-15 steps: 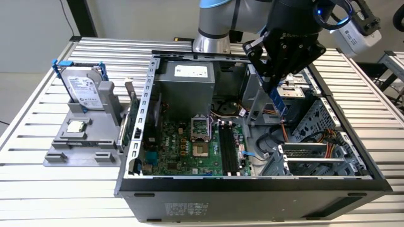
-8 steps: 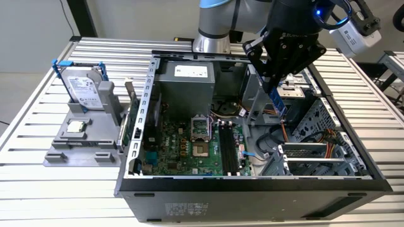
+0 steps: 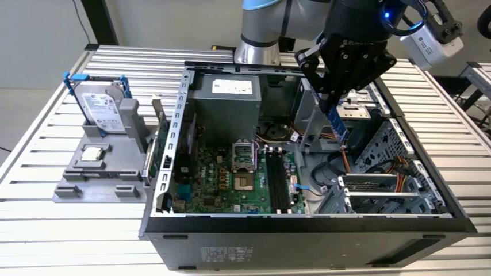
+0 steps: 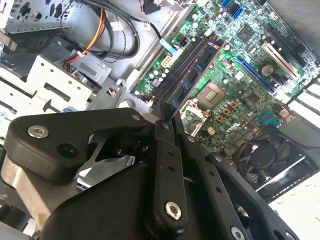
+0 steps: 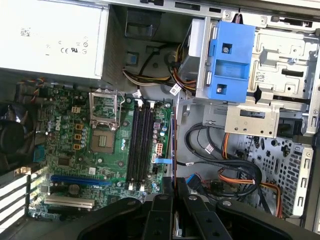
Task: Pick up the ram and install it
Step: 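Insert the ram into the slot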
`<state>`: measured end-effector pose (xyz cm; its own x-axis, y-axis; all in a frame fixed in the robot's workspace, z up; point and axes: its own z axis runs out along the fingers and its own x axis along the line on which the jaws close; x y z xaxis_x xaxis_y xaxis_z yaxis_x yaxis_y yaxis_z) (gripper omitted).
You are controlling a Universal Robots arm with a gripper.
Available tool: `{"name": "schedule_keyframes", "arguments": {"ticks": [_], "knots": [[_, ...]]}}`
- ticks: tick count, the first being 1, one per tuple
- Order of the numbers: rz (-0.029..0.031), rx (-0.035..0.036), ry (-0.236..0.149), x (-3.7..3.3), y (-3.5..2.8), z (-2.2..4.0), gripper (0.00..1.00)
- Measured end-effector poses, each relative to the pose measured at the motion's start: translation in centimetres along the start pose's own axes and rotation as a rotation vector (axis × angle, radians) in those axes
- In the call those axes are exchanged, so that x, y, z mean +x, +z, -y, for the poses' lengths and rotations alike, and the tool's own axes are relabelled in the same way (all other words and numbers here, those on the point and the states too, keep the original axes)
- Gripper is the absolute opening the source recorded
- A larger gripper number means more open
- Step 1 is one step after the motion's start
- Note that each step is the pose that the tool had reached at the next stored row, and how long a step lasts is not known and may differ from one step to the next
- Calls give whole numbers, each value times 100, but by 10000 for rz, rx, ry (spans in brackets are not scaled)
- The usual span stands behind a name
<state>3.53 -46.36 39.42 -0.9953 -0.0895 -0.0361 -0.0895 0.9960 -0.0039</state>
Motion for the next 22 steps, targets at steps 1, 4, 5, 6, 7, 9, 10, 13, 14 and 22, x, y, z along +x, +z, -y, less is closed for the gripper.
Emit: {"name": "schedule_keyframes", "arguments": {"ticks": [1,4,5,6,7,9,10,13,14,22], "knots": [[0,0,1,0,0,0,0],[-109,-7,87,1,10,-1,0],[-184,-11,139,1,14,0,0],[-258,-16,194,1,19,0,0],[-332,-21,253,1,24,0,0],[-432,-26,368,2,38,0,0],[-434,-25,415,4,45,-1,0],[-435,-23,677,8,67,-1,0],[-435,-21,821,8,74,-1,0],[-442,-18,972,12,176,-2,0]]}}
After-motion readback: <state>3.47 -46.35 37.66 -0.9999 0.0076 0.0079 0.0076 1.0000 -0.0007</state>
